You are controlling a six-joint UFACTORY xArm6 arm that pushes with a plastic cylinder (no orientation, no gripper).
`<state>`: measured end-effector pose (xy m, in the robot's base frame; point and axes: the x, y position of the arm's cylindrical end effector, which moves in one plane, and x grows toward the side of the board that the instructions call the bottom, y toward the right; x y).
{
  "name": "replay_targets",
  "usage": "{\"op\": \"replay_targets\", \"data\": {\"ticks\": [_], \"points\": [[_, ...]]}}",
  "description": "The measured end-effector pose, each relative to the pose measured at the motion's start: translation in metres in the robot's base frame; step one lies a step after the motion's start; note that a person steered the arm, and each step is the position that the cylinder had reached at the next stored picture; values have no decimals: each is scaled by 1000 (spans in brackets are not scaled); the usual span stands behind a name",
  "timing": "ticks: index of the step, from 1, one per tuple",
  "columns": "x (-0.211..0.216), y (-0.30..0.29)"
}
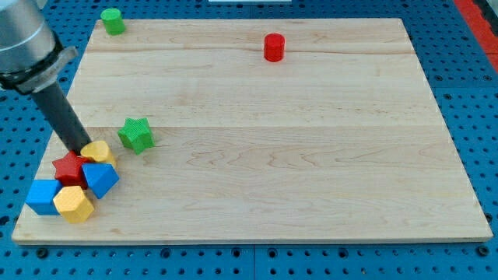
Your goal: Move yellow heart towards the top right
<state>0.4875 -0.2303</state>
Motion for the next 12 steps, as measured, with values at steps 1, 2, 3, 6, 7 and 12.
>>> {"op": "replay_targets", "data": {"ticks": [1,2,3,6,7,12], "points": [[20,10],[27,25],[28,43],[28,123],[28,154],[-59,295]]}}
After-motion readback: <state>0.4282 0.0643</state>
